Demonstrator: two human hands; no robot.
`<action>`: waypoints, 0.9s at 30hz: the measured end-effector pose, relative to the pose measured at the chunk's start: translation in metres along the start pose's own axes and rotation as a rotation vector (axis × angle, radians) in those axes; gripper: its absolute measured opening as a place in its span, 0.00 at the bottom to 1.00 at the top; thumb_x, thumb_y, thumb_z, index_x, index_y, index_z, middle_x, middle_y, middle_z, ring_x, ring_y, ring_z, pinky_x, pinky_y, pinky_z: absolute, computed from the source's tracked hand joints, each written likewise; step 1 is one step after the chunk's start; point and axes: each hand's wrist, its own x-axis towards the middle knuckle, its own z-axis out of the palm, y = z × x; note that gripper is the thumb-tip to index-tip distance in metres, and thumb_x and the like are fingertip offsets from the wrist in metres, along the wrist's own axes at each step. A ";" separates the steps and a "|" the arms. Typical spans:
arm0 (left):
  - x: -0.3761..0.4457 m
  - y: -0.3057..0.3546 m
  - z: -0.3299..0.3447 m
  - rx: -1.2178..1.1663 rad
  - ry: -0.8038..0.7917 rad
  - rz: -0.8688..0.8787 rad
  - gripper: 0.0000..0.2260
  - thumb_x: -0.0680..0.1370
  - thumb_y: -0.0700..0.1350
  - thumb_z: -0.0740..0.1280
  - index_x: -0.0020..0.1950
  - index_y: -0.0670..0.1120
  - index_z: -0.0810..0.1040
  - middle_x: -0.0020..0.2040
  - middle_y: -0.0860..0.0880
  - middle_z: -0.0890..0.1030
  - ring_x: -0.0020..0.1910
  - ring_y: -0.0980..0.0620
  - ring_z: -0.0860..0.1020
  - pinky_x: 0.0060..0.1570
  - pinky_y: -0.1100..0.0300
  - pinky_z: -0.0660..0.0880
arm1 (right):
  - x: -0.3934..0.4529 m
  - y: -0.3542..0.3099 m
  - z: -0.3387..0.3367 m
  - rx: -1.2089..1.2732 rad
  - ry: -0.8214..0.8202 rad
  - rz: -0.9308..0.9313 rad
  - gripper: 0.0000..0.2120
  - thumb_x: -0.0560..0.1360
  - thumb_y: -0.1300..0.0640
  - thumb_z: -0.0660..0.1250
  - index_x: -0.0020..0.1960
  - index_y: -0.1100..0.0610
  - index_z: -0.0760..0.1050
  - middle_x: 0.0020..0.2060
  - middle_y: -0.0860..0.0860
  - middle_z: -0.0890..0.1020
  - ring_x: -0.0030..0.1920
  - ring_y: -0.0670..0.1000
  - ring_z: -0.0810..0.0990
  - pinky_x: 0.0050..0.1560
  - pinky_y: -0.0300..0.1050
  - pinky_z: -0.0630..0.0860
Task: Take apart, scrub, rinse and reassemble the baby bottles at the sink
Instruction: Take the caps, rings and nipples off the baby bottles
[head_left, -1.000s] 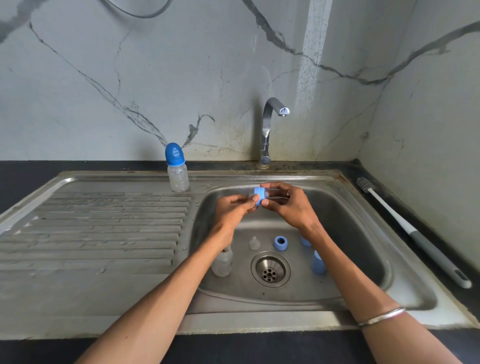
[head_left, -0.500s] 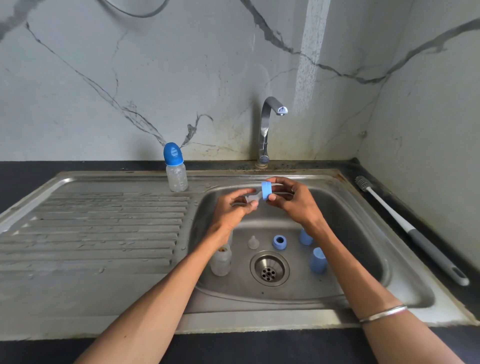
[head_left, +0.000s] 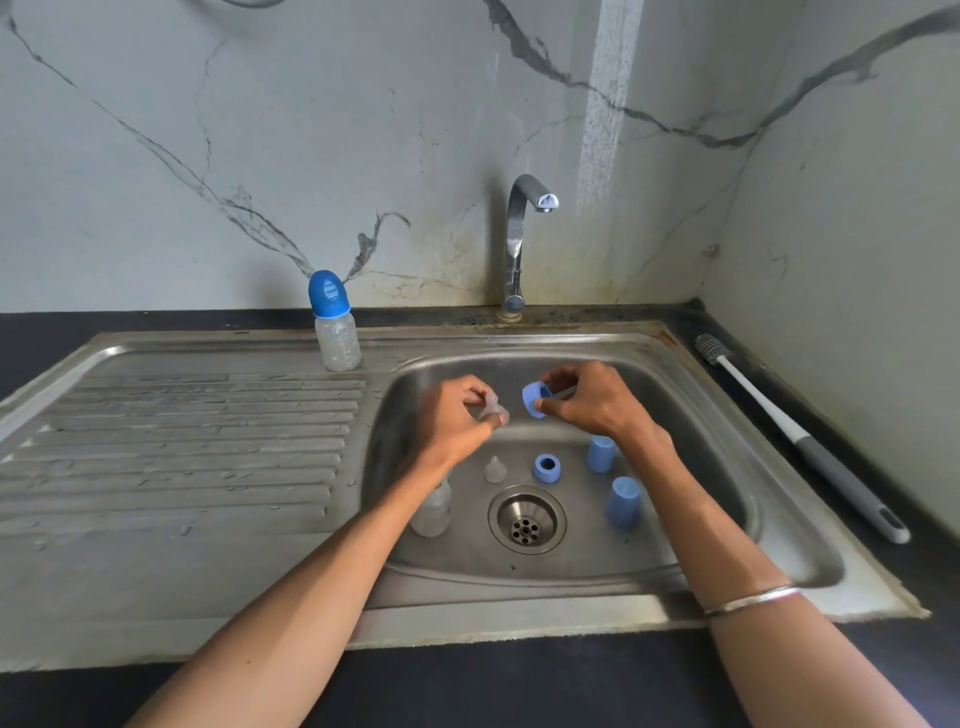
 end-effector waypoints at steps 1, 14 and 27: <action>-0.002 -0.001 0.002 0.051 -0.012 0.019 0.09 0.67 0.41 0.79 0.40 0.50 0.82 0.37 0.55 0.84 0.37 0.64 0.81 0.39 0.67 0.77 | -0.001 0.002 0.001 -0.059 -0.021 0.011 0.17 0.71 0.52 0.77 0.58 0.54 0.81 0.50 0.49 0.84 0.47 0.47 0.81 0.49 0.39 0.75; -0.006 -0.022 0.027 0.544 -0.527 0.006 0.11 0.64 0.33 0.78 0.38 0.46 0.82 0.39 0.48 0.82 0.40 0.50 0.82 0.43 0.58 0.81 | 0.000 0.021 0.034 -0.492 -0.384 0.147 0.15 0.66 0.55 0.76 0.53 0.54 0.84 0.50 0.53 0.85 0.50 0.54 0.84 0.51 0.45 0.81; -0.007 -0.031 0.056 0.701 -0.734 0.107 0.09 0.69 0.29 0.72 0.47 0.39 0.81 0.52 0.41 0.79 0.42 0.46 0.76 0.41 0.55 0.76 | 0.011 0.063 0.062 -0.750 -0.597 0.168 0.19 0.69 0.52 0.77 0.57 0.58 0.82 0.48 0.54 0.85 0.50 0.52 0.83 0.48 0.42 0.76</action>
